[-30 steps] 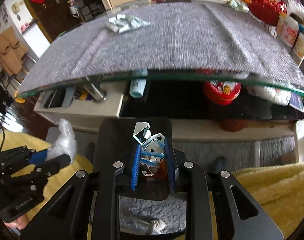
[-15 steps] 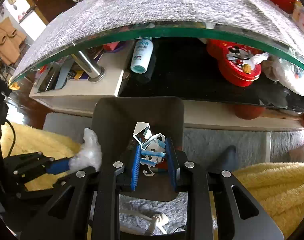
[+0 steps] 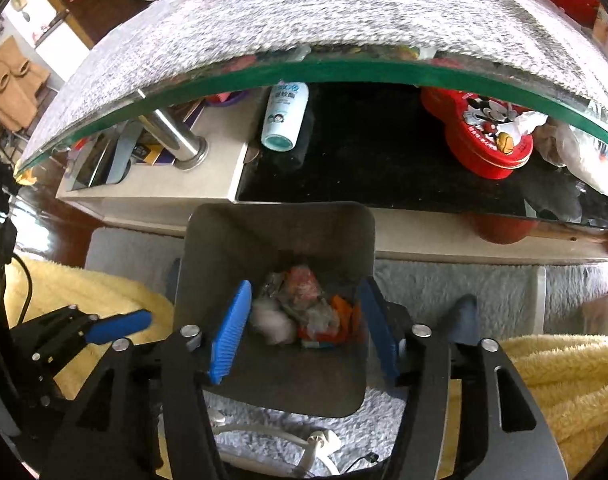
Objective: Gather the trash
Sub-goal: 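Lower both tools over the grey bin and open them to drop the items, then raise both open tools back over the table, then grasp the white tube with the left tool while the right tool grasps the printed foil packet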
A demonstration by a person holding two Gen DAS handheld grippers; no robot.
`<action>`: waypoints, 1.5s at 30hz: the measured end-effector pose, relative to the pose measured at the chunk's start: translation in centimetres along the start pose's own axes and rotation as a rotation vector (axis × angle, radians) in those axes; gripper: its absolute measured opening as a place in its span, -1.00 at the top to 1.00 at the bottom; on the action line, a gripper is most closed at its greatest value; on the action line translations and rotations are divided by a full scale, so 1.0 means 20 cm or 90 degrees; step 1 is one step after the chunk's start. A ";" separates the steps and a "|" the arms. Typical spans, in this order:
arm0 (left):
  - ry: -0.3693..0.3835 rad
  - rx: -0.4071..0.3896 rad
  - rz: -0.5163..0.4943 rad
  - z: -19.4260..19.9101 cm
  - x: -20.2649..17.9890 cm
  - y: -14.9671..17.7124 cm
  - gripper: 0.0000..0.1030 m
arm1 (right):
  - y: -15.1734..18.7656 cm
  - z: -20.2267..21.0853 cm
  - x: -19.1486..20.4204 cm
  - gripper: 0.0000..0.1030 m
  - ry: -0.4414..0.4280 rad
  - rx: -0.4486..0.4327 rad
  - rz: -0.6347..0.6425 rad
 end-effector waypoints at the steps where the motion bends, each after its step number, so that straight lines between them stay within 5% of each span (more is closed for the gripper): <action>1: -0.002 -0.001 0.000 0.00 0.00 0.00 -0.31 | 0.00 0.01 -0.01 -0.30 0.003 -0.002 -0.004; 7: -0.023 -0.024 -0.002 0.09 0.02 -0.03 -0.69 | -0.02 0.06 -0.06 -0.83 0.016 0.001 -0.012; 19: -0.047 -0.122 0.026 0.44 0.14 -0.26 -0.84 | -0.25 0.37 -0.14 -0.86 0.028 -0.095 -0.010; 35: -0.096 -0.169 0.037 0.54 0.31 -0.77 -0.84 | -0.90 0.35 -0.04 -0.83 0.020 -0.163 0.037; 45: -0.091 -0.154 0.033 0.45 0.35 -1.00 -0.84 | -1.20 0.07 0.05 -0.36 -0.005 -0.103 0.068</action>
Point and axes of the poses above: each gripper's, at about its wrist camera, not at the fingertips, and z roughly against the way its jaws point, x to its left, y to its underside, the point moved 1 cm from there along -z, roughly the way its jaws point, and after that the axes turned 2 degrees about z, right-handed, at the moved point
